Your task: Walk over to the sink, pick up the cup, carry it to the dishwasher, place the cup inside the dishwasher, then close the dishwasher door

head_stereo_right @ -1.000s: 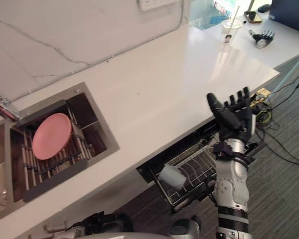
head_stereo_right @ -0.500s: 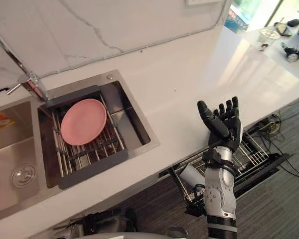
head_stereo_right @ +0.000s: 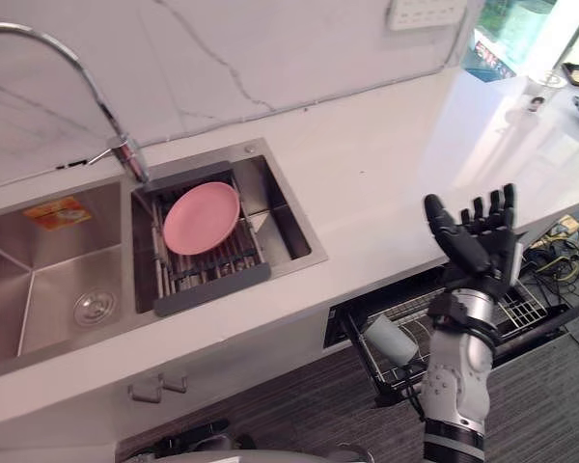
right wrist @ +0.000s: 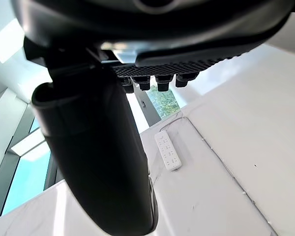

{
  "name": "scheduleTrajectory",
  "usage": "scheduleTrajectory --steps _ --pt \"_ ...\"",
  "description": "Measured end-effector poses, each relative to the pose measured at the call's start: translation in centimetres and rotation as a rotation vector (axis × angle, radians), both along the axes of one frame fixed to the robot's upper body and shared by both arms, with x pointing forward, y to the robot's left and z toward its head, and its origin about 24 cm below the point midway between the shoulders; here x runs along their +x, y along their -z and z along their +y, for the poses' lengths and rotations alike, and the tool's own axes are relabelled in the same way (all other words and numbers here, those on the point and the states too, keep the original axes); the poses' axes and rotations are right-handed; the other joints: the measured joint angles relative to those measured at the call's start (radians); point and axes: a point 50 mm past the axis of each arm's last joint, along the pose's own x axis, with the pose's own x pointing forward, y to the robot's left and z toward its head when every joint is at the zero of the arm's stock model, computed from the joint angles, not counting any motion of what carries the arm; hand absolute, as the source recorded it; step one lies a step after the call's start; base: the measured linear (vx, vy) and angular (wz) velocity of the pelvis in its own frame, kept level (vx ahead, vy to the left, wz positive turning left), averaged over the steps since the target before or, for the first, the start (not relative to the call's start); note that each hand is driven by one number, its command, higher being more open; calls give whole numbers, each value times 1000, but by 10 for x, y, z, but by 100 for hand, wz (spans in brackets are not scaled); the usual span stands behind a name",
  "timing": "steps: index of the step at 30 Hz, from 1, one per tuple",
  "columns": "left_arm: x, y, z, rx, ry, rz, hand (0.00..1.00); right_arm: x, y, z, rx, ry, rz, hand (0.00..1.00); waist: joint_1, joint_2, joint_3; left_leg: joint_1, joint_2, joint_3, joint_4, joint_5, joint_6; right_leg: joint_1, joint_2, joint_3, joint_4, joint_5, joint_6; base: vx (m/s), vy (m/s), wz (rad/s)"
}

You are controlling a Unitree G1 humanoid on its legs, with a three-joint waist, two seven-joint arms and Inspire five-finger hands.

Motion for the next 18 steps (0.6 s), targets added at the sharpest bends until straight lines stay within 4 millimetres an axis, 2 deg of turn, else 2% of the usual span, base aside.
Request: scheduleTrajectory --steps 3,5,8,12,16,18 --pt "0 1 -3 -2 23 3 100 4 -2 8 -28 -90 -18 100 0 1 -2 74 -42 -17 -162 92 20 11 -12 4 -13 44 4 -49 156 20" --pt "0 1 -3 0 21 2 100 7 -1 15 -35 -139 -17 100 -1 1 -2 90 -47 -34 -216 126 26 9 -7 2 -13 66 5 -76 90 26" --pt "-1 1 -2 -9 -23 -2 100 17 0 29 -41 -225 -18 100 5 1 -3 83 -50 -55 -221 137 39 9 -6 1 -11 96 5 -68 56 20" --pt "-3 1 -3 -7 -78 -19 100 34 1 45 -48 -319 -19 100 24 1 -4 72 -62 -76 -222 143 48 10 -13 -4 -12 99 5 -64 18 14" --pt "-7 2 -1 -12 -144 -33 100 42 4 44 -60 -330 11 100 44 2 -4 53 -64 -104 -222 143 57 5 -17 -34 5 99 5 -63 -24 26" --pt "-9 2 -2 -13 -158 -37 100 39 7 33 -68 -284 36 100 46 10 -5 48 -52 -143 -223 134 57 -42 -34 -54 163 99 4 -33 -1 64"
